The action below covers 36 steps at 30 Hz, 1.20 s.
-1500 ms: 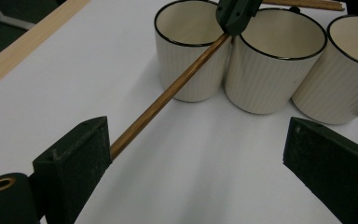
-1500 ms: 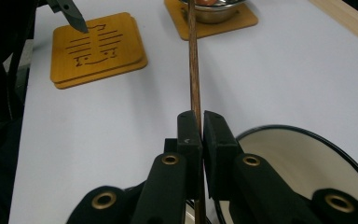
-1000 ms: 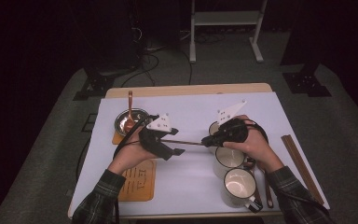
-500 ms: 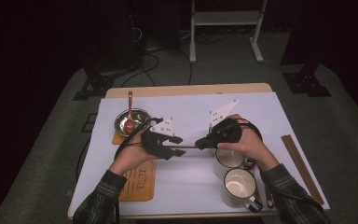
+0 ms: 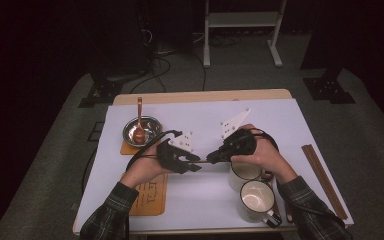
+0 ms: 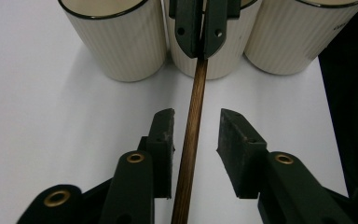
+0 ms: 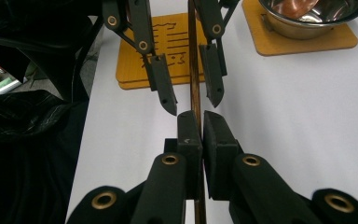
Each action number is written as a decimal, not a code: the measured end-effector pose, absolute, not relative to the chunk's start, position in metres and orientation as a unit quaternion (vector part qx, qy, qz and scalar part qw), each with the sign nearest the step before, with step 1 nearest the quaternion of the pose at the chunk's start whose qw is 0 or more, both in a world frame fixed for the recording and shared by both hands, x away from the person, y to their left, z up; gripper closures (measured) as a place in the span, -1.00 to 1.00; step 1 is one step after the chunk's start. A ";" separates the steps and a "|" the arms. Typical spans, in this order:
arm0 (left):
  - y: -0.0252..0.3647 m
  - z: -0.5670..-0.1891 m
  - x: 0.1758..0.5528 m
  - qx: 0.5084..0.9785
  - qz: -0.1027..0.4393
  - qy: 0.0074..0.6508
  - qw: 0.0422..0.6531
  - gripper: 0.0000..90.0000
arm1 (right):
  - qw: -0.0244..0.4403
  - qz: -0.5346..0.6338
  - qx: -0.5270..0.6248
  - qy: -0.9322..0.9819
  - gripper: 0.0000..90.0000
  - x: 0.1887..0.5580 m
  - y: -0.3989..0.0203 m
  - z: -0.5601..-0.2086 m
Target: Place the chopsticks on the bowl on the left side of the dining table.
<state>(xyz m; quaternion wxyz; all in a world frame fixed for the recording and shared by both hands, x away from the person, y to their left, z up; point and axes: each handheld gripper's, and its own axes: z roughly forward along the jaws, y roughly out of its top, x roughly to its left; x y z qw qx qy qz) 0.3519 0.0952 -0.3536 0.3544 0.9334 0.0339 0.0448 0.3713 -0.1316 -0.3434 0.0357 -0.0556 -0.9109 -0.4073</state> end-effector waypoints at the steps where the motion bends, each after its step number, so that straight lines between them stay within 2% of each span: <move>1: 0.095 -0.354 0.352 0.934 0.041 0.032 0.354 0.49 | 0.037 -0.407 -0.055 -0.911 0.90 0.371 -0.131 -0.343; 12: 0.093 -0.356 0.353 0.932 0.025 0.038 0.359 0.80 | 0.048 -0.405 -0.046 -0.912 0.90 0.370 -0.130 -0.344; 19: 0.094 -0.356 0.353 0.933 0.010 0.037 0.359 0.86 | 0.053 -0.414 -0.042 -0.908 0.85 0.371 -0.131 -0.346; 25: 0.095 -0.358 0.354 0.933 0.009 0.041 0.358 0.86 | 0.043 -0.417 -0.046 -0.907 0.38 0.373 -0.131 -0.346; 28: 0.096 -0.358 0.355 0.933 0.014 0.055 0.354 0.86 | 0.036 -0.423 -0.052 -0.904 0.22 0.373 -0.132 -0.346; 36: 0.103 -0.360 0.359 0.934 0.021 0.073 0.349 0.86 | 0.007 -0.431 -0.073 -0.899 0.02 0.376 -0.141 -0.343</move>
